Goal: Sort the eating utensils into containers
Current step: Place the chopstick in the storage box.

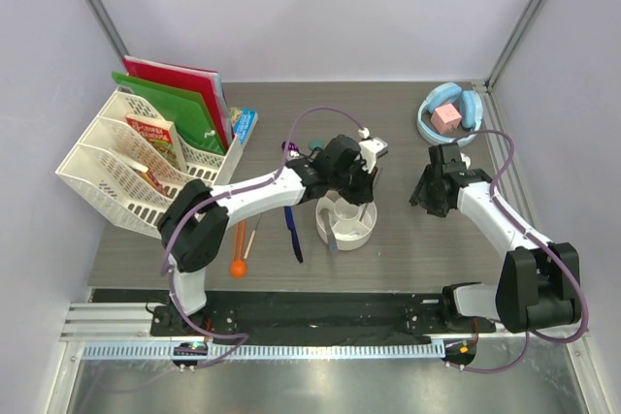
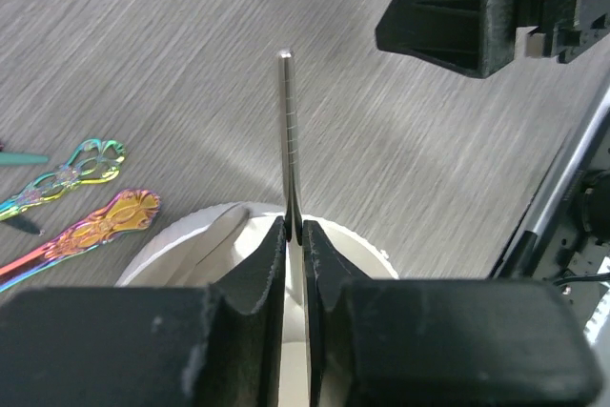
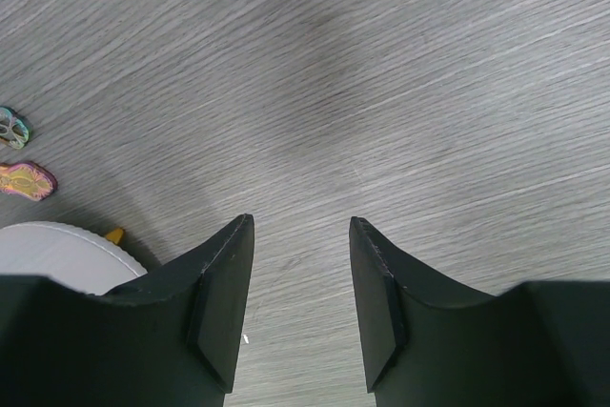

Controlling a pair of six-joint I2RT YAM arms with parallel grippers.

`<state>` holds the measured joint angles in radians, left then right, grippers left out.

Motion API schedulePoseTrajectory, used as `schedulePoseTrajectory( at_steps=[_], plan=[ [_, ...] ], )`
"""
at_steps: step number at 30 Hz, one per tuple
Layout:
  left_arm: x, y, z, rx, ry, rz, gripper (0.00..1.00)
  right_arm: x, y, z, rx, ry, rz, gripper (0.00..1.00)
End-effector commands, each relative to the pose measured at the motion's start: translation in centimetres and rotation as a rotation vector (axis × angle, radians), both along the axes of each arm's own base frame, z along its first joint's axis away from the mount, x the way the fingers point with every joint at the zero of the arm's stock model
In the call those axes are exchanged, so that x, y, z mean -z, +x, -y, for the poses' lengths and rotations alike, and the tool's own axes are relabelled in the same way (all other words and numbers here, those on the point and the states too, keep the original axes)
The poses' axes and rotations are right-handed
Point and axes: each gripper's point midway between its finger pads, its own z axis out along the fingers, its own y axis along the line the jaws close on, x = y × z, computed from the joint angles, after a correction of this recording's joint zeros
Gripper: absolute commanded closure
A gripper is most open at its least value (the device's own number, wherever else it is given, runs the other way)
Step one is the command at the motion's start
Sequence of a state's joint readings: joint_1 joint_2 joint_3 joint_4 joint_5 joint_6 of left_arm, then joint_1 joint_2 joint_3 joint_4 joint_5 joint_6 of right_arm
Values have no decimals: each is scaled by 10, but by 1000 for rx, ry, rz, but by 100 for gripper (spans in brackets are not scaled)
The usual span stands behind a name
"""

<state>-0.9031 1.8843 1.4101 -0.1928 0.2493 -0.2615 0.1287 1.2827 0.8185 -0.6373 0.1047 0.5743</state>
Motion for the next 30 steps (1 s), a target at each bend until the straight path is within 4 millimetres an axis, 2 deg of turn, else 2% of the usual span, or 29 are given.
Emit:
schedulePoseTrajectory(
  at_steps=[1,6,14,17,20,21,24,25,28,30],
  plan=[
    [-23,2,-8,-24,-18,45,87,-1,1,-1,-5,10,14,49],
    [-24,1,-12,-28,-8,54,76,0,0,-1,-1,15,12,50],
    [-27,2,-18,-29,8,74,69,0,1,-3,5,23,14,50],
    [-35,5,-21,-45,9,98,67,1,0,-3,7,25,12,50],
    [-54,20,-34,-136,23,164,54,0,0,-2,11,19,18,50],
    [-66,25,-41,-169,17,186,51,1,-1,-1,16,19,15,49],
    [-78,52,-78,-338,23,199,46,1,-2,-1,23,22,17,50],
    [-91,55,-91,-377,-3,202,46,1,-2,-1,27,23,17,49],
    [-95,68,-134,-497,14,178,45,3,-2,-2,27,27,17,49],
    [-75,64,-164,-551,96,145,45,4,-3,-2,30,31,15,49]
  ],
)
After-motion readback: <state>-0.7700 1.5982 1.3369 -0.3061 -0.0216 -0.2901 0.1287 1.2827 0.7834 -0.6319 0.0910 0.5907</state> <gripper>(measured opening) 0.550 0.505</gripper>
